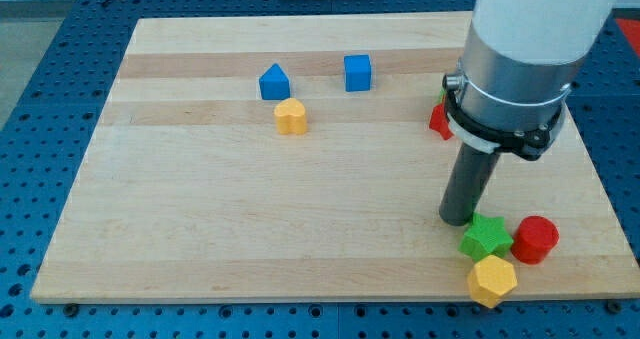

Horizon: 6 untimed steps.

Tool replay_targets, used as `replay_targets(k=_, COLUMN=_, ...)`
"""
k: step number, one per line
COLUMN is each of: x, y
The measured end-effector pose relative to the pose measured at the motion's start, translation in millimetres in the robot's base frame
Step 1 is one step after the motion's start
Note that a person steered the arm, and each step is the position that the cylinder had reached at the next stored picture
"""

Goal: Move your arm towards the blue triangle

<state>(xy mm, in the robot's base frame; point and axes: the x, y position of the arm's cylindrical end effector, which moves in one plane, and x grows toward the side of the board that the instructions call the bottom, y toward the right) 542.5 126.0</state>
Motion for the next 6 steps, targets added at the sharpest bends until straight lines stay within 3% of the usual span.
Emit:
replay_targets(k=2, x=-3, y=-42)
replay_targets(k=3, x=-27, y=-124)
replay_targets(k=5, x=-110, y=-301)
replay_targets(k=6, x=-157, y=-321)
